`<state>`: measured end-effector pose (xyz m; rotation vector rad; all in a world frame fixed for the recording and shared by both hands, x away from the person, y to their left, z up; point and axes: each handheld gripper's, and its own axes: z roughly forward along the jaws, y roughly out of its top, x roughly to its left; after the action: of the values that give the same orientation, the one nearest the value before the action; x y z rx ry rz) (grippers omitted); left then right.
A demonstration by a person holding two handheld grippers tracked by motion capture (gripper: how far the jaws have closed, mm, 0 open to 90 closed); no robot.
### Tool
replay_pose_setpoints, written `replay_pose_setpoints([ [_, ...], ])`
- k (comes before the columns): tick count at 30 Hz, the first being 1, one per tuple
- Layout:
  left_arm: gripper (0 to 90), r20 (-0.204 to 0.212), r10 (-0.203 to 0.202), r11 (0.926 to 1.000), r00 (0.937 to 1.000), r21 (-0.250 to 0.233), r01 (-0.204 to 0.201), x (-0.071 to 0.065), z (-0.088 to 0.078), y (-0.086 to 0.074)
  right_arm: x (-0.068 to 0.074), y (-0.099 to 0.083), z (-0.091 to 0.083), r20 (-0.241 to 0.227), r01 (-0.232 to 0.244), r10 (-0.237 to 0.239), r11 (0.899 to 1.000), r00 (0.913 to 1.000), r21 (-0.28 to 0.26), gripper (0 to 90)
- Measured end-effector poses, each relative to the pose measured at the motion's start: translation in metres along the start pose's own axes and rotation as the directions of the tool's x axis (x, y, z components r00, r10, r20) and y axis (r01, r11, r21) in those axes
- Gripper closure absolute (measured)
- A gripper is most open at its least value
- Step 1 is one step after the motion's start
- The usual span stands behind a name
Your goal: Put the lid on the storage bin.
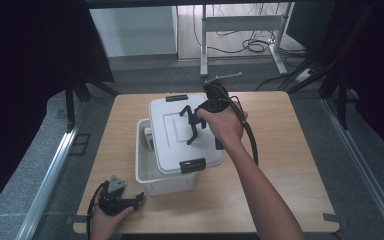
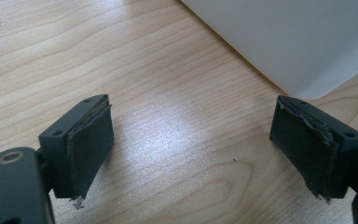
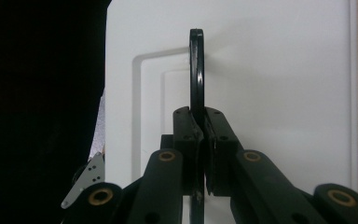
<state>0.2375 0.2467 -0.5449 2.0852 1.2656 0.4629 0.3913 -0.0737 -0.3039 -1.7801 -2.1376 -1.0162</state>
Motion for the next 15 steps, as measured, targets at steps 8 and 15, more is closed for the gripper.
replay_pose_setpoints([
  [8,13.3,0.000,0.001,1.0000,1.0000,0.000,-0.001,0.000,0.000,0.000,0.006,-0.001,0.012,0.000,0.000,0.000,1.000,1.0000,0.013,84.9],
  [15,13.3,0.000,0.001,1.0000,1.0000,0.000,-0.001,0.000,0.000,0.000,0.012,-0.001,0.017,-0.003,-0.008,0.008,1.000,1.0000,0.022,84.9],
])
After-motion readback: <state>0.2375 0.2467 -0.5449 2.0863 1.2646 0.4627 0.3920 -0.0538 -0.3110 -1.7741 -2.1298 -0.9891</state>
